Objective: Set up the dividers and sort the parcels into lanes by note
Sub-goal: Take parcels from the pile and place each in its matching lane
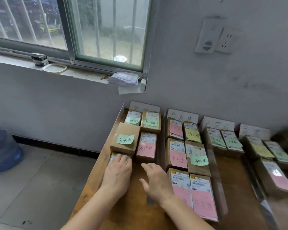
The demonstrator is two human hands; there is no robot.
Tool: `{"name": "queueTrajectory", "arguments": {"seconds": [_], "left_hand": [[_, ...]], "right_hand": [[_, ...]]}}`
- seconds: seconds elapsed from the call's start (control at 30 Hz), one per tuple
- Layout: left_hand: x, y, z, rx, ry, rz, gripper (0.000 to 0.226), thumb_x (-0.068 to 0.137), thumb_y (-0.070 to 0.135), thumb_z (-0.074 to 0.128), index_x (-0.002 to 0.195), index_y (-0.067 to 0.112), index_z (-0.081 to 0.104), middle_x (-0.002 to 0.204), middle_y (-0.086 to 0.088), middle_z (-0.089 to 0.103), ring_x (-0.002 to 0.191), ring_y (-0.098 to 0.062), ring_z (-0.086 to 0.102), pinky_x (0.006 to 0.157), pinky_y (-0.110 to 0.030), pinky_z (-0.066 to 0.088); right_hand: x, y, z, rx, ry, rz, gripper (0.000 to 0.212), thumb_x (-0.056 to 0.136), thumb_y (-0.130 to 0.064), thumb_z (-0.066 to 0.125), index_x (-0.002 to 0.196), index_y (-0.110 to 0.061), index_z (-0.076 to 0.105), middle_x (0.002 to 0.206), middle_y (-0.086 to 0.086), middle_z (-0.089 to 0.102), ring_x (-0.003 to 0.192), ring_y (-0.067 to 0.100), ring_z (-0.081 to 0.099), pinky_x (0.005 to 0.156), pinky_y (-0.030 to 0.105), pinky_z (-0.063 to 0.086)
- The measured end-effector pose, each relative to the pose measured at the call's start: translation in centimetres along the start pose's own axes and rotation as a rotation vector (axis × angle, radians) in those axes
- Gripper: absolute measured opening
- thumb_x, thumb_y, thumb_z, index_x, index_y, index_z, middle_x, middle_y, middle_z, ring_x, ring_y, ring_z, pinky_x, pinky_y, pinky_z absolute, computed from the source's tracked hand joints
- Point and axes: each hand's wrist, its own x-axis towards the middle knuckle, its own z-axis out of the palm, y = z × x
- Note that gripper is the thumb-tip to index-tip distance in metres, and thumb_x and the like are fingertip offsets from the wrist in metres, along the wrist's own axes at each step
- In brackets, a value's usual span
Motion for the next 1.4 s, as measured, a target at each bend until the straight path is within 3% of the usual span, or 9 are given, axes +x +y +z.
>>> {"name": "queueTrajectory", "arguments": {"seconds": [0.1, 0.27, 0.43, 0.63, 0.83, 1.07, 1.4], "left_hand": [[2.1, 2.8, -1.9, 0.025, 0.055, 0.073, 0.045, 0.096, 0.022, 0.054, 0.14, 0.018, 0.047, 0.142, -0.003, 0.05, 0.134, -0.022, 0.041, 0.106, -0.035, 0.038], [4.5, 8.8, -4.1, 0.013, 0.042, 0.201, 0.038, 0.091, 0.02, 0.055, 0.128, 0.02, 0.053, 0.131, 0.0, 0.055, 0.125, -0.02, 0.046, 0.102, -0.033, 0.04], [5.2, 16.7, -5.5, -0.023, 0.037, 0.3, 0.04, 0.091, 0.021, 0.058, 0.129, 0.021, 0.05, 0.131, 0.001, 0.053, 0.125, -0.02, 0.044, 0.098, -0.033, 0.042], [4.1, 27.9, -6.7, -0.087, 0.031, 0.362, 0.046, 0.096, 0.021, 0.05, 0.142, 0.021, 0.043, 0.144, 0.0, 0.045, 0.135, -0.021, 0.038, 0.106, -0.035, 0.039], [2.8, 39.0, -6.2, -0.129, 0.031, 0.43, 0.053, 0.097, 0.032, 0.051, 0.147, 0.022, 0.036, 0.149, 0.001, 0.041, 0.139, -0.02, 0.033, 0.113, -0.037, 0.033], [2.8, 50.0, -6.0, -0.15, 0.019, 0.542, 0.05, 0.096, 0.035, 0.053, 0.143, 0.021, 0.042, 0.144, 0.003, 0.046, 0.134, -0.015, 0.04, 0.109, -0.031, 0.037], [8.7, 63.2, -4.8, -0.165, 0.029, 0.654, 0.056, 0.096, 0.037, 0.055, 0.147, 0.021, 0.039, 0.148, 0.001, 0.043, 0.139, -0.019, 0.037, 0.111, -0.033, 0.037]], "right_hand": [[-0.9, 2.4, -3.6, -0.069, 0.071, 0.054, 0.051, 0.096, -0.038, 0.055, 0.144, -0.025, 0.042, 0.139, -0.006, 0.049, 0.128, 0.013, 0.045, 0.107, 0.025, 0.037], [-3.9, 8.0, -8.8, -0.172, 0.144, 0.182, 0.046, 0.093, -0.042, 0.058, 0.136, -0.026, 0.048, 0.134, -0.006, 0.052, 0.123, 0.014, 0.047, 0.103, 0.028, 0.041], [-8.8, 14.4, -13.2, -0.247, 0.127, 0.312, 0.054, 0.092, -0.042, 0.057, 0.141, -0.023, 0.043, 0.139, 0.0, 0.048, 0.128, 0.02, 0.043, 0.104, 0.034, 0.039], [-15.8, 22.0, -17.0, -0.225, 0.163, 0.432, 0.059, 0.093, -0.045, 0.057, 0.146, -0.026, 0.039, 0.149, 0.001, 0.042, 0.138, 0.021, 0.036, 0.113, 0.039, 0.032], [-22.6, 29.5, -20.8, -0.211, 0.195, 0.516, 0.052, 0.091, -0.044, 0.061, 0.137, -0.024, 0.048, 0.139, 0.001, 0.05, 0.128, 0.023, 0.046, 0.106, 0.038, 0.041], [-28.8, 37.7, -23.7, -0.231, 0.183, 0.612, 0.055, 0.091, -0.042, 0.06, 0.141, -0.023, 0.045, 0.142, 0.002, 0.047, 0.132, 0.024, 0.041, 0.109, 0.037, 0.037], [-31.0, 49.6, -27.7, -0.232, 0.207, 0.737, 0.046, 0.089, -0.043, 0.059, 0.13, -0.023, 0.052, 0.128, 0.001, 0.053, 0.121, 0.025, 0.046, 0.1, 0.036, 0.041]]}}
